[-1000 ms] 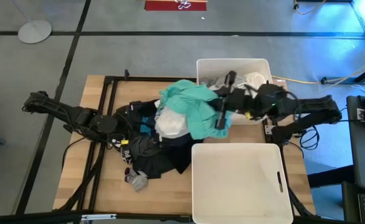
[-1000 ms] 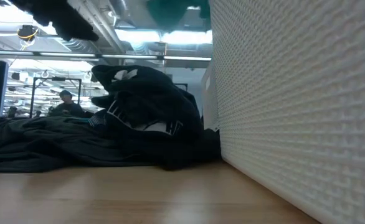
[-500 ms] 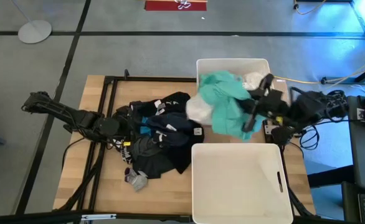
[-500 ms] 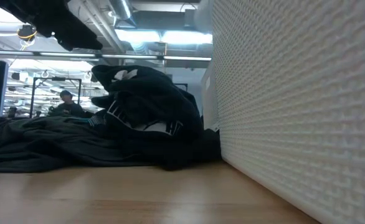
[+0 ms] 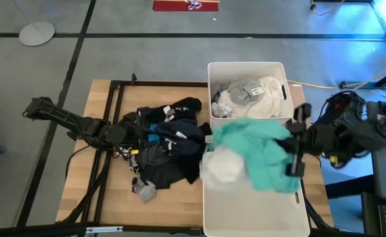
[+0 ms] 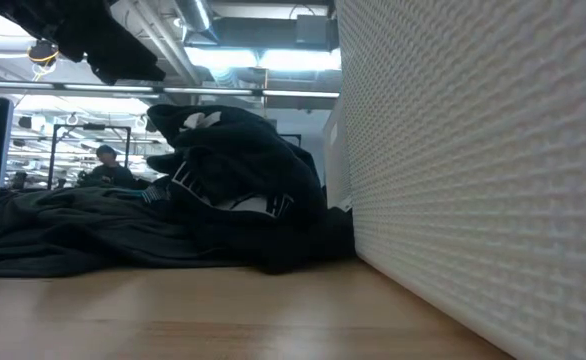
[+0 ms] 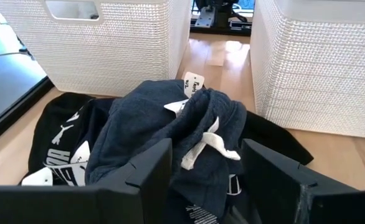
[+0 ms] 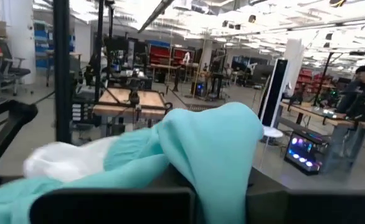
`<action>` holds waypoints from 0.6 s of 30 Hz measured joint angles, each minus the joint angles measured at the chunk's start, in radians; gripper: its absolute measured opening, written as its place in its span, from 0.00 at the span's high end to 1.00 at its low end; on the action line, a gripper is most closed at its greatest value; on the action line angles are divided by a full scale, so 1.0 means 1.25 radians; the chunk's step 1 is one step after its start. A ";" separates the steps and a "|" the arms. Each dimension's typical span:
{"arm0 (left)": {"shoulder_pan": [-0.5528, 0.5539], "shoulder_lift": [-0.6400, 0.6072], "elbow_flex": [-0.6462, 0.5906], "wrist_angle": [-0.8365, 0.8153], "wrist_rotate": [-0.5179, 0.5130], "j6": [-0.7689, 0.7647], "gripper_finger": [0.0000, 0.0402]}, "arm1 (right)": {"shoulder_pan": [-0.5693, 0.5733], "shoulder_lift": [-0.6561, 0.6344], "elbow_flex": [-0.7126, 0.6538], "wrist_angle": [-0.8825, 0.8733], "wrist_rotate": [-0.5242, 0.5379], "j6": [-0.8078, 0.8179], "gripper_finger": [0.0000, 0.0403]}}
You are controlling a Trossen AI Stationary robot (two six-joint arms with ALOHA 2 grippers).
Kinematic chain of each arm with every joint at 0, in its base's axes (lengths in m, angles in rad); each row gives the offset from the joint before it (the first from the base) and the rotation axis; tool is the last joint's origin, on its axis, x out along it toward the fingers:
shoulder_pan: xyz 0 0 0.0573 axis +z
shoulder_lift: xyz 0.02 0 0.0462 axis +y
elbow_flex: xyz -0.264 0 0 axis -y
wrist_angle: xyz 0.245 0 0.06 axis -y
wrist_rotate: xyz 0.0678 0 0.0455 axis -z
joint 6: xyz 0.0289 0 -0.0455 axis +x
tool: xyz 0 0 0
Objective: Sort clothes
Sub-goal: Put the mint blue pants into the bottom white laundry bin
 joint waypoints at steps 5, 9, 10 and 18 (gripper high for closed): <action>0.000 0.000 0.000 0.000 0.000 -0.013 0.55 | 0.100 0.020 0.000 -0.025 0.122 0.063 0.95; 0.000 0.000 0.000 0.000 0.000 -0.017 0.55 | 0.150 0.042 -0.006 -0.123 0.170 0.178 0.95; 0.000 0.000 0.000 0.000 0.000 -0.017 0.55 | 0.155 0.047 -0.009 -0.158 0.170 0.222 0.95; 0.000 0.000 0.000 0.002 0.000 -0.028 0.55 | 0.148 0.084 -0.058 -0.460 0.109 0.630 0.95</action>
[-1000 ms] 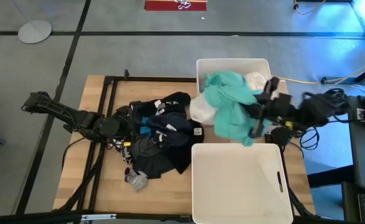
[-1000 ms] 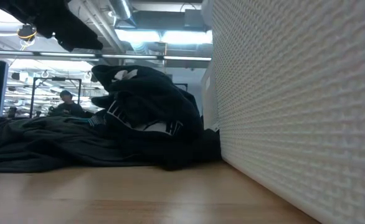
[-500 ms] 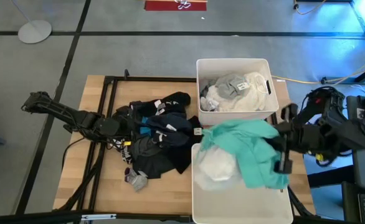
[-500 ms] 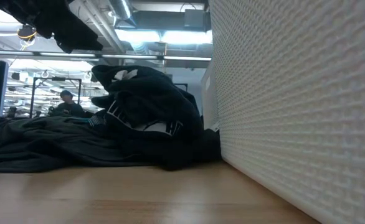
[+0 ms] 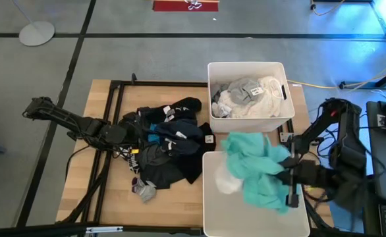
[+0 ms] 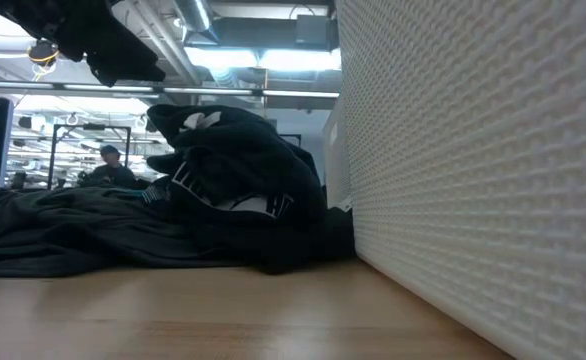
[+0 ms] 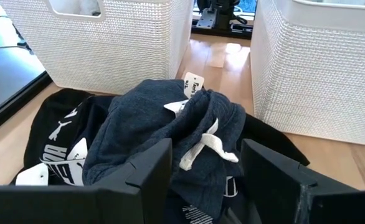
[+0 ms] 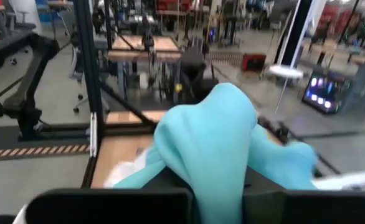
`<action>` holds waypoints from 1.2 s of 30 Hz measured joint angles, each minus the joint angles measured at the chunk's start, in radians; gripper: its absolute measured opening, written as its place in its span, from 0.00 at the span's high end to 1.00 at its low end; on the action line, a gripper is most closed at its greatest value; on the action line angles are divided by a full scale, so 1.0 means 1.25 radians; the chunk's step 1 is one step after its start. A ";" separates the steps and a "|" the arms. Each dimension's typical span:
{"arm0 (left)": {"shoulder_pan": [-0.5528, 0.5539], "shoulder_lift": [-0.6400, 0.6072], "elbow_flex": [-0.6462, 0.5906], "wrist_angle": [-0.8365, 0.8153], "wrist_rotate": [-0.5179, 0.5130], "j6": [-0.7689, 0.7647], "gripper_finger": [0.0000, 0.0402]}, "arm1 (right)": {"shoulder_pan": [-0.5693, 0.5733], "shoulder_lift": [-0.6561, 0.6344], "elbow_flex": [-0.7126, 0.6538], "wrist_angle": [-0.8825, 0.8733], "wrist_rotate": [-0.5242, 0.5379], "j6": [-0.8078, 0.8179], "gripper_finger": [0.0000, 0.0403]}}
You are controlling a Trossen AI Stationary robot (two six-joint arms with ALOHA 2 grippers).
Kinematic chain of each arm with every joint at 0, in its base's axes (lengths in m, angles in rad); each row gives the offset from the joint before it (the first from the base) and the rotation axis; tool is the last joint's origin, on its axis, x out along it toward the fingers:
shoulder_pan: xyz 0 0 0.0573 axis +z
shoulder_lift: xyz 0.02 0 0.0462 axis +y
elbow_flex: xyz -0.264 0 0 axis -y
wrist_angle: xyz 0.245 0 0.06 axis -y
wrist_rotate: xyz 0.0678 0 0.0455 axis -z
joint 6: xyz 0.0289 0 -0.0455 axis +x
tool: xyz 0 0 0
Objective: Sort clothes
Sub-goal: Put the mint blue pants into the bottom white laundry bin
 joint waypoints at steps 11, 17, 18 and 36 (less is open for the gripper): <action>0.000 0.000 0.000 0.000 0.000 -0.005 0.55 | -0.080 0.006 -0.185 -0.041 -0.123 0.206 0.95; 0.000 0.000 0.000 0.000 0.000 -0.005 0.55 | -0.157 0.006 -0.272 -0.036 -0.215 0.279 0.95; 0.000 0.000 0.000 0.000 0.000 -0.005 0.55 | -0.173 0.006 -0.282 -0.034 -0.242 0.292 0.95; 0.000 0.001 0.000 -0.005 -0.013 -0.005 0.55 | -0.341 0.002 -0.408 0.093 -0.551 0.381 0.61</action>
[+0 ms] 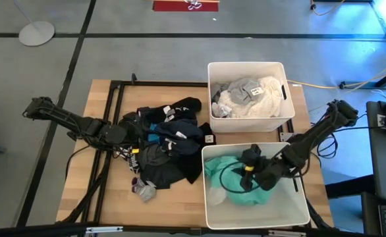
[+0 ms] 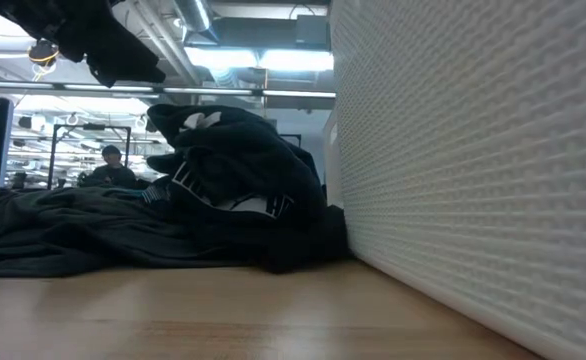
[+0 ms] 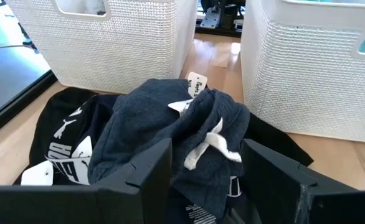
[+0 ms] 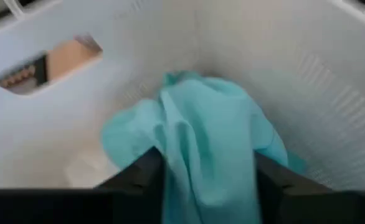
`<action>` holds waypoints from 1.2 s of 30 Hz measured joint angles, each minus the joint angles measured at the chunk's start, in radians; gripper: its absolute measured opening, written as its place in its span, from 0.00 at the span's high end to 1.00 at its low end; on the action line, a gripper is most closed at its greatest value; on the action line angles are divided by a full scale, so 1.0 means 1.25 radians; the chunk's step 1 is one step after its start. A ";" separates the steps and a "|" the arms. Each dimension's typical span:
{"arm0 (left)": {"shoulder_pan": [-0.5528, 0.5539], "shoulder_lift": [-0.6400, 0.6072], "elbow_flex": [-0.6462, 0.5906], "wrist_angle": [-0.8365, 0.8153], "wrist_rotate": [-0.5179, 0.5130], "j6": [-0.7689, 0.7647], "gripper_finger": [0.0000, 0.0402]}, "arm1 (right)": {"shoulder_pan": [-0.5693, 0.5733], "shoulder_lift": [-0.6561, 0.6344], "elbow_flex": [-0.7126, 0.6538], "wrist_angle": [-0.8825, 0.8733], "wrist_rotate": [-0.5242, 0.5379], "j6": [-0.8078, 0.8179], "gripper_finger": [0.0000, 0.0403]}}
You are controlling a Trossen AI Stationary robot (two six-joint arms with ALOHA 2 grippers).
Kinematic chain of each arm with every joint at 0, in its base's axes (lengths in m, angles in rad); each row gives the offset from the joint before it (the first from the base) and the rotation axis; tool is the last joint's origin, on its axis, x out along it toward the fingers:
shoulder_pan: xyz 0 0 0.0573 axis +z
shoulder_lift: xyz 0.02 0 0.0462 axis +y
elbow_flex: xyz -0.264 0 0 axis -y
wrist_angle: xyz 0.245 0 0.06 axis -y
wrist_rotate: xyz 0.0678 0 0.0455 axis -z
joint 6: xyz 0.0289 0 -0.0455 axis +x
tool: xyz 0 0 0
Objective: Sort clothes
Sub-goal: Put the mint blue pants into the bottom white laundry bin, then put the blue pants into the bottom white laundry bin
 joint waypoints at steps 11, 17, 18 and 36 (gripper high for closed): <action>0.000 0.006 0.000 0.003 -0.001 0.001 0.55 | 0.000 0.002 0.138 -0.087 -0.032 -0.093 0.36; 0.000 0.006 0.000 0.002 -0.001 -0.004 0.55 | 0.002 0.001 0.239 -0.089 0.133 -0.250 0.35; 0.000 0.006 0.000 0.003 -0.001 -0.004 0.55 | 0.002 0.001 0.245 -0.083 0.167 -0.276 0.35; 0.005 0.016 0.000 -0.001 -0.009 0.144 0.55 | -0.202 0.046 0.145 0.240 0.128 -0.683 0.35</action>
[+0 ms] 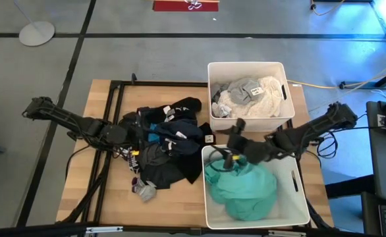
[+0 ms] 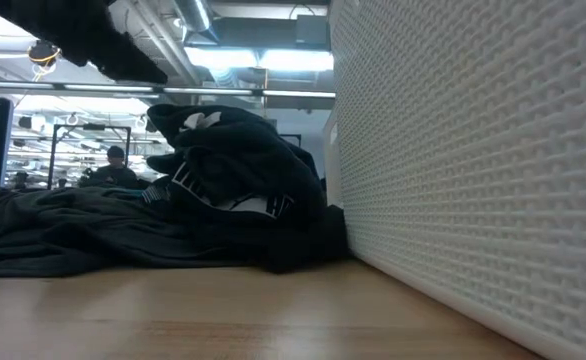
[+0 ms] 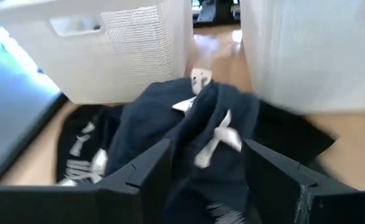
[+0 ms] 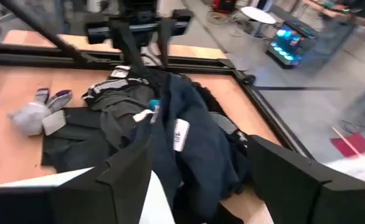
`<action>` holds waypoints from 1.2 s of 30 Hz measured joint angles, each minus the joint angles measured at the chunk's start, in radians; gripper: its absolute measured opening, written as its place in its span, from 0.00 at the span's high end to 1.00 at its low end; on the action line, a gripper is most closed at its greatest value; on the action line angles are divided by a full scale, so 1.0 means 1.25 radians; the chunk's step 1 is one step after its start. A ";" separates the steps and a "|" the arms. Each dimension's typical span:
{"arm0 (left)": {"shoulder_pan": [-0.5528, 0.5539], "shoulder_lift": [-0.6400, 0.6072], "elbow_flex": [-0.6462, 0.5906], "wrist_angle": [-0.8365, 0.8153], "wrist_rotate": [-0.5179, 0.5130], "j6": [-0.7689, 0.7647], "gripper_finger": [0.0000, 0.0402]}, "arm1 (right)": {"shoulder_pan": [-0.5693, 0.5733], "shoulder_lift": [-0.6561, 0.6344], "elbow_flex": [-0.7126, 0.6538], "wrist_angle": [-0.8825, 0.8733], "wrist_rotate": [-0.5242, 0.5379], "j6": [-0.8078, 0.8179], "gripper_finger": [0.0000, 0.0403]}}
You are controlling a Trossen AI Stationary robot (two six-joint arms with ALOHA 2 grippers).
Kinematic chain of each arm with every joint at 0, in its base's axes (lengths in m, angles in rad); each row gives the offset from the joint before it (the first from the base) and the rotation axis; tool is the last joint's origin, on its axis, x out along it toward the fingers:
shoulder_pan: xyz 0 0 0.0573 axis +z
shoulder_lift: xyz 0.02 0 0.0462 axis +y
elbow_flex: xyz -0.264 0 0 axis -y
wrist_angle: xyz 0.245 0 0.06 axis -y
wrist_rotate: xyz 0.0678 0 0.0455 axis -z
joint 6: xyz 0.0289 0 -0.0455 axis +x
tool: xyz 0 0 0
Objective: Sort clothes
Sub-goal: Put the blue pants into the bottom white laundry bin
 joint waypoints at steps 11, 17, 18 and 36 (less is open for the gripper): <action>0.081 0.103 0.000 0.002 -0.025 0.256 0.55 | -0.065 0.090 0.000 0.072 -0.118 -0.040 0.35; 0.085 0.162 0.000 0.001 -0.018 0.289 0.55 | -0.064 0.104 0.000 0.087 -0.124 -0.041 0.35; 0.085 0.173 0.000 0.005 -0.018 0.291 0.55 | -0.064 0.104 0.000 0.088 -0.124 -0.041 0.35; 0.113 0.214 0.000 0.104 0.072 0.271 0.55 | -0.064 0.123 0.000 0.082 -0.124 -0.039 0.35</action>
